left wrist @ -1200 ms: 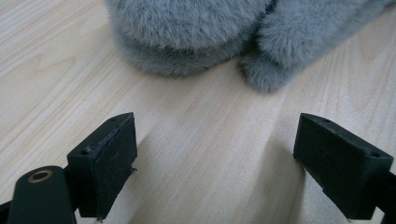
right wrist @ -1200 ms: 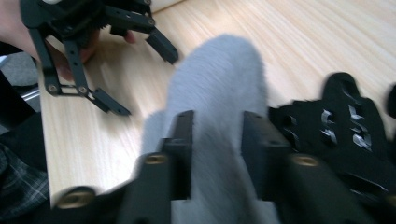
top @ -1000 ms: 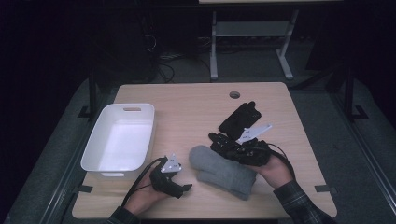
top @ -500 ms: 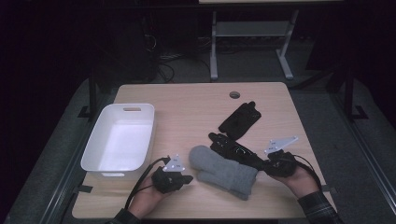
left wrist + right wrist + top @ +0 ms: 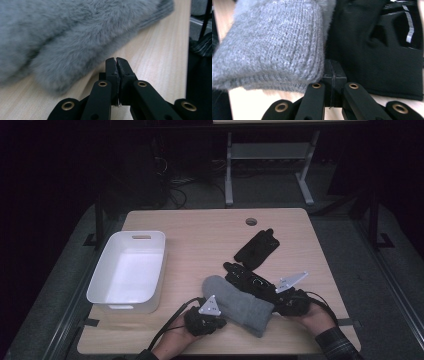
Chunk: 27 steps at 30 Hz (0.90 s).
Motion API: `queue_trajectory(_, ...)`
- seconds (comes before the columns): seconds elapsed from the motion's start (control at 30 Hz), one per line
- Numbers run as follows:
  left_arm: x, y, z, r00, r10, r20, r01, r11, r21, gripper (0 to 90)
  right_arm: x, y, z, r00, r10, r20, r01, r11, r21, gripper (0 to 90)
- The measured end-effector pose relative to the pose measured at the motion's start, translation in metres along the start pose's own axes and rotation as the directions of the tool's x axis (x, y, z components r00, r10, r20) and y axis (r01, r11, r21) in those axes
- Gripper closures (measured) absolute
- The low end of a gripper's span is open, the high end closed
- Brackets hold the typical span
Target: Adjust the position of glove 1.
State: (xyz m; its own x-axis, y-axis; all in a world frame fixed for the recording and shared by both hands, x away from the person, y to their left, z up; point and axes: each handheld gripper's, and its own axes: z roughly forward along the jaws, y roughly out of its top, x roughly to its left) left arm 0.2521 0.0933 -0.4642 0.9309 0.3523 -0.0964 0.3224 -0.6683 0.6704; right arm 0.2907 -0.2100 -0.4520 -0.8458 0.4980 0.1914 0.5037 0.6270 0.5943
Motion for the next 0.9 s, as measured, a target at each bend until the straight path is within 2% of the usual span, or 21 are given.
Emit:
queue_trajectory(0.17,0.008,-0.003,-0.008,0.9988,-0.036,-0.032,0.036,0.9993,-0.007,87.8,0.009,0.006,0.007,0.9991,-0.015,-0.039,0.015,1.0,-0.007,90.0)
queue_trajectory(0.2,0.009,-0.004,-0.01,0.9985,-0.038,-0.04,0.037,0.9992,-0.015,87.8,0.01,0.007,0.009,0.9987,-0.031,-0.04,0.031,1.0,-0.005,90.0)
queue_trajectory(0.27,0.012,-0.006,-0.014,0.9966,-0.065,-0.05,0.064,0.9976,-0.026,87.8,0.014,0.011,0.013,0.9977,-0.036,-0.057,0.035,0.999,-0.009,90.0)
queue_trajectory(0.43,0.021,-0.013,-0.024,0.9927,-0.094,-0.076,0.092,0.9955,-0.022,86.7,0.025,0.022,0.024,0.9932,-0.067,-0.095,0.066,0.998,-0.02,90.0)
queue_trajectory(0.53,0.027,-0.017,-0.031,0.9883,-0.118,-0.097,0.117,0.9929,-0.023,85.9,0.03,0.027,0.031,0.9911,-0.081,-0.106,0.079,0.997,-0.019,90.0)
queue_trajectory(0.57,0.028,-0.018,-0.032,0.9848,-0.141,-0.102,0.138,0.9898,-0.035,85.5,0.032,0.029,0.033,0.9907,-0.081,-0.11,0.08,0.997,-0.019,90.0)
queue_trajectory(0.6,0.03,-0.02,-0.035,0.9852,-0.135,-0.105,0.134,0.9908,-0.02,85.5,0.033,0.031,0.035,0.9901,-0.089,-0.109,0.087,0.996,-0.02,90.0)
queue_trajectory(0.67,0.033,-0.022,-0.038,0.9805,-0.159,-0.115,0.157,0.9871,-0.032,84.7,0.036,0.035,0.039,0.9885,-0.094,-0.119,0.092,0.995,-0.025,90.0)
queue_trajectory(0.7,0.035,-0.023,-0.04,0.9803,-0.157,-0.12,0.155,0.9876,-0.024,84.7,0.038,0.037,0.041,0.9877,-0.094,-0.125,0.091,0.995,-0.026,90.0)
queue_trajectory(0.8,0.038,-0.024,-0.047,0.9721,-0.183,-0.147,0.18,0.9831,-0.034,84.5,0.043,0.044,0.048,0.9836,-0.12,-0.135,0.117,0.993,-0.028,90.0)
queue_trajectory(0.87,0.039,-0.025,-0.052,0.9696,-0.179,-0.167,0.176,0.9838,-0.033,84.2,0.046,0.048,0.053,0.9788,-0.151,-0.139,0.148,0.989,-0.031,90.0)
queue_trajectory(0.9,0.039,-0.025,-0.055,0.9666,-0.184,-0.178,0.182,0.9828,-0.033,83.8,0.048,0.05,0.056,0.9775,-0.152,-0.146,0.149,0.988,-0.032,90.0)
